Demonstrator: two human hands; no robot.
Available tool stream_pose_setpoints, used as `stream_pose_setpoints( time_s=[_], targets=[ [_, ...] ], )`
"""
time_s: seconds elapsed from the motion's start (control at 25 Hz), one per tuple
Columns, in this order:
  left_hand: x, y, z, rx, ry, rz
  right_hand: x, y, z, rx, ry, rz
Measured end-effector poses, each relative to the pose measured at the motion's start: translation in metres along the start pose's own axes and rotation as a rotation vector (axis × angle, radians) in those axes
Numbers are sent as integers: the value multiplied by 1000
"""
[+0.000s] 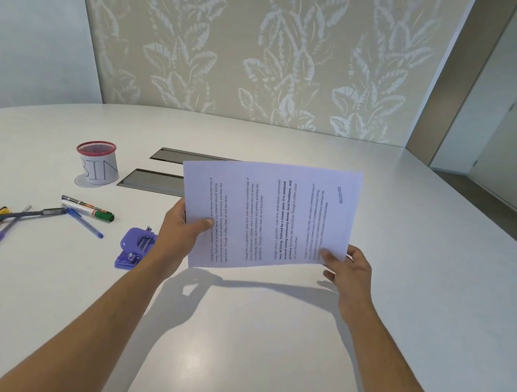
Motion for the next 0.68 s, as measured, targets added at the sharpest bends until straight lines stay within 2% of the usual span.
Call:
stream_pose_setpoints(
  time_s=[0.12,0.24,0.36,0.56,0.68],
  targets=[
    [5,3,-3,-16,115,34,2,4,-6,169,-324,-25],
    [15,6,0,-46,228,22,21,14,-8,242,-588,96],
    [28,13,8,-81,293,32,47,22,-4,192,-584,172],
    [38,25,23,-136,352,18,64,19,8,71,-461,48],
    [29,23,18,-102,347,-9,60,15,21,-21,-329,62]
  ],
)
Point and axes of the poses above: each hand's wrist, its own y-axis away from the middle knuckle, its own x-axis out of the palm, z = x × y, the point moved 2 cm from there along -y, towards the middle knuckle, and after that the axes turned 2 degrees about -y, right-handed, at the moved point
